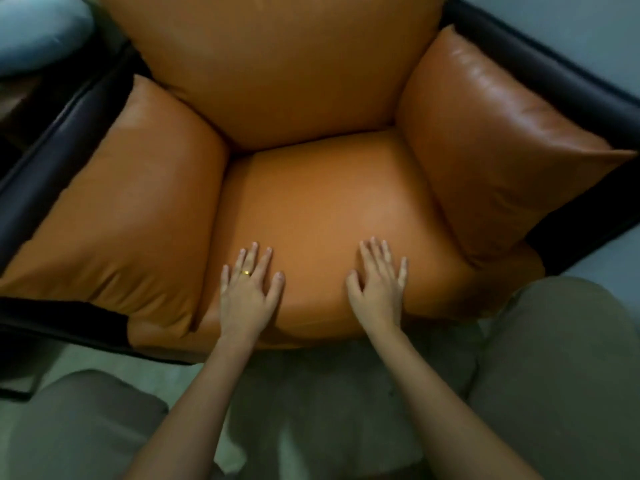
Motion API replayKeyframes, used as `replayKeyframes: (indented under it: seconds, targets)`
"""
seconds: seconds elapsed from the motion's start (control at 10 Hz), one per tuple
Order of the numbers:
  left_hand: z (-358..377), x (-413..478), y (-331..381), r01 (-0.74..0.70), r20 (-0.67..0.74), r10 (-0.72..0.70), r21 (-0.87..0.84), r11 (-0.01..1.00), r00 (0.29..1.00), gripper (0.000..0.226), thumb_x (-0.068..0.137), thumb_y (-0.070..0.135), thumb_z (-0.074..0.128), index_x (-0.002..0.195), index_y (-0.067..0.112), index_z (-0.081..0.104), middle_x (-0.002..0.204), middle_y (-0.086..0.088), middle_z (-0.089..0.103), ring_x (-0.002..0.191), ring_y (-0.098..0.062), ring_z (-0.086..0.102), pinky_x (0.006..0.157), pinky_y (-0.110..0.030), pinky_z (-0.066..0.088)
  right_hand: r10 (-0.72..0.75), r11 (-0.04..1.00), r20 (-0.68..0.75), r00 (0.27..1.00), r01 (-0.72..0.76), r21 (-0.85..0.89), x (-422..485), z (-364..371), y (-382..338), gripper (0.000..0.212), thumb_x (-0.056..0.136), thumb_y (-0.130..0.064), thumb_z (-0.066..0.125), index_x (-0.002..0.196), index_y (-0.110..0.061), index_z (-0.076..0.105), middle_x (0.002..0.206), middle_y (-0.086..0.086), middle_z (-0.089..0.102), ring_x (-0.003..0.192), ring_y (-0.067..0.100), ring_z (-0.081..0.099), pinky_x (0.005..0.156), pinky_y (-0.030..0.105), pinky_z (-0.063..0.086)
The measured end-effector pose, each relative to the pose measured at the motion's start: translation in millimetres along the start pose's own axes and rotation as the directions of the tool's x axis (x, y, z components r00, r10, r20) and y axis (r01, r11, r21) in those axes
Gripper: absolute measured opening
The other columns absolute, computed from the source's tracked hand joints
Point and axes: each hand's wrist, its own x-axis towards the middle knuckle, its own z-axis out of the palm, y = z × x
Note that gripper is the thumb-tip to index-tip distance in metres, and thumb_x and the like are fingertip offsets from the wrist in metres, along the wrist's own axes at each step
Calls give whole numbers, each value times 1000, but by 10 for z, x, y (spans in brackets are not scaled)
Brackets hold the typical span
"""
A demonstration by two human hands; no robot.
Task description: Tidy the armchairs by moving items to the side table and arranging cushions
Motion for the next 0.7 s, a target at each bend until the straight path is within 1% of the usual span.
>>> replayKeyframes:
  seconds: [0.1,0.2,0.3,0.4,0.5,0.6,0.7]
  targets:
    - [88,11,-26,21,-42,-21,11,1000,999,58,103,55,29,156,33,32,165,4,27,154,-17,18,125,-46,12,11,998,-132,991,-20,-65,44,134,1,54,95,-41,42,145,-23,53,158,-2,40,152,18,24,125,49,5]
    - [169,22,-20,33,-81,-32,7,999,996,56,101,50,35,154,31,37,164,4,29,153,-18,21,124,-47,13,3,996,-248,969,-25,-86,56,277,-5,54,91,-37,49,141,-23,57,154,1,47,148,25,33,122,49,8]
    - [168,27,-45,28,-75,-29,-11,1000,997,57,98,45,41,153,30,40,163,2,31,153,-21,23,123,-48,14,14,992,-260,965,-46,-117,66,280,-14,54,91,-38,48,142,-23,57,154,3,47,147,28,35,121,49,8]
    - [77,44,-21,38,8,-38,-3,999,999,58,99,45,41,155,29,36,165,0,27,153,-23,22,122,-50,14,70,987,-141,987,-89,-136,71,138,-98,56,94,-40,43,148,-25,48,159,1,39,151,26,26,122,49,3]
    - [-104,77,24,57,185,-55,-6,998,981,58,103,46,37,158,32,24,168,3,13,156,-21,9,123,-50,6,182,973,112,977,-163,-162,99,-92,-238,59,98,-37,41,155,-26,34,166,-2,22,156,22,8,122,49,-5]
    - [-486,93,99,157,364,-95,-146,977,927,57,102,35,47,156,29,30,168,4,14,156,-18,6,124,-43,5,257,966,402,879,-216,-145,176,-469,-438,62,100,-31,46,158,-27,24,169,-4,8,156,20,-3,123,48,-5]
    - [-1107,107,205,533,457,-349,-373,759,818,44,96,16,59,140,15,58,138,-5,62,131,-21,54,107,-24,36,386,848,645,659,-528,32,448,-1064,-802,59,105,-29,45,159,-20,24,163,-1,25,150,23,24,122,38,20]
